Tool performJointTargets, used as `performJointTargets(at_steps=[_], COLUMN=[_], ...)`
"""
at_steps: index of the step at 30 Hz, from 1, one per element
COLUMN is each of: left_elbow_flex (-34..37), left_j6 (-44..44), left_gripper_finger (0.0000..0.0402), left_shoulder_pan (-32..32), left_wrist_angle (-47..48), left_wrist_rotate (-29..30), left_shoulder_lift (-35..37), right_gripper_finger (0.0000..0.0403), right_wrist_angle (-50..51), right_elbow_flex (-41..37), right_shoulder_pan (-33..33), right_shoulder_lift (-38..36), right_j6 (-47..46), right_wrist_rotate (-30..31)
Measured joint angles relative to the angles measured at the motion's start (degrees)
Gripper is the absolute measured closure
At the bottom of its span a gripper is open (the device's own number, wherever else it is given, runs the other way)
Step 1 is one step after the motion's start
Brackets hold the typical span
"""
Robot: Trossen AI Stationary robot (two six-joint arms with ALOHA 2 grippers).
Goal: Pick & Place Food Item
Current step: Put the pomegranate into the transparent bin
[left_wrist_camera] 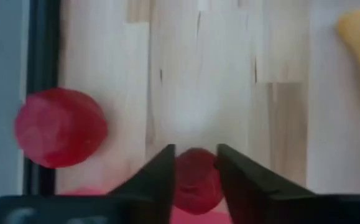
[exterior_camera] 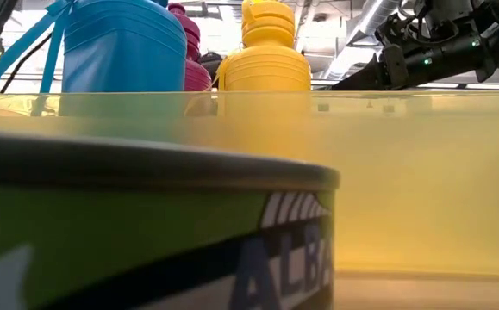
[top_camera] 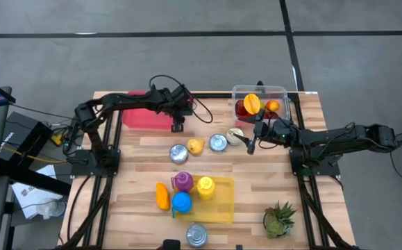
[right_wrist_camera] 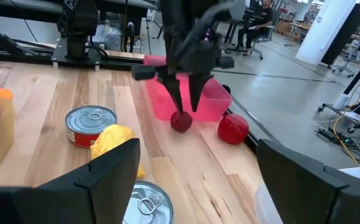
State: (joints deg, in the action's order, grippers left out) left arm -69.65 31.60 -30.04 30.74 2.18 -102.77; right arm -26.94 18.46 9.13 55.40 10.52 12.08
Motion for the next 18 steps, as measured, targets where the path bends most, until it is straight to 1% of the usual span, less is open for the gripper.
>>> performJointTargets(at_steps=[2, 5, 8, 11, 18], left_elbow_flex=[-0.06, -0.11, -0.09, 0.0, 0.04], left_j6=[0.12, 0.06, -0.09, -0.42, -0.54], left_gripper_finger=[0.0244, 0.0185, 0.0148, 0.0131, 0.0128], left_shoulder_pan=[-0.45, -1.11, -1.12, -1.12, -1.32], left_wrist_angle=[0.01, 0.66, 1.97, 2.7, 3.23], left_wrist_rotate=[-1.35, -4.29, -4.72, -4.73, -3.61], left_shoulder_lift=[0.77, 0.06, -2.15, -3.54, -3.9], right_gripper_finger=[0.0091, 0.0091, 0.0091, 0.0091, 0.0091], right_wrist_angle=[-0.02, -0.02, -0.02, -0.02, 0.11], right_elbow_flex=[0.0, 0.0, 0.0, 0.0, 0.0], right_shoulder_pan=[0.0, 0.0, 0.0, 0.0, 0.0], right_shoulder_lift=[0.0, 0.0, 0.0, 0.0, 0.0], right_j6=[0.02, 0.0, 0.0, 0.02, 0.15], right_wrist_rotate=[-0.01, -0.01, -0.01, -0.01, -0.01])
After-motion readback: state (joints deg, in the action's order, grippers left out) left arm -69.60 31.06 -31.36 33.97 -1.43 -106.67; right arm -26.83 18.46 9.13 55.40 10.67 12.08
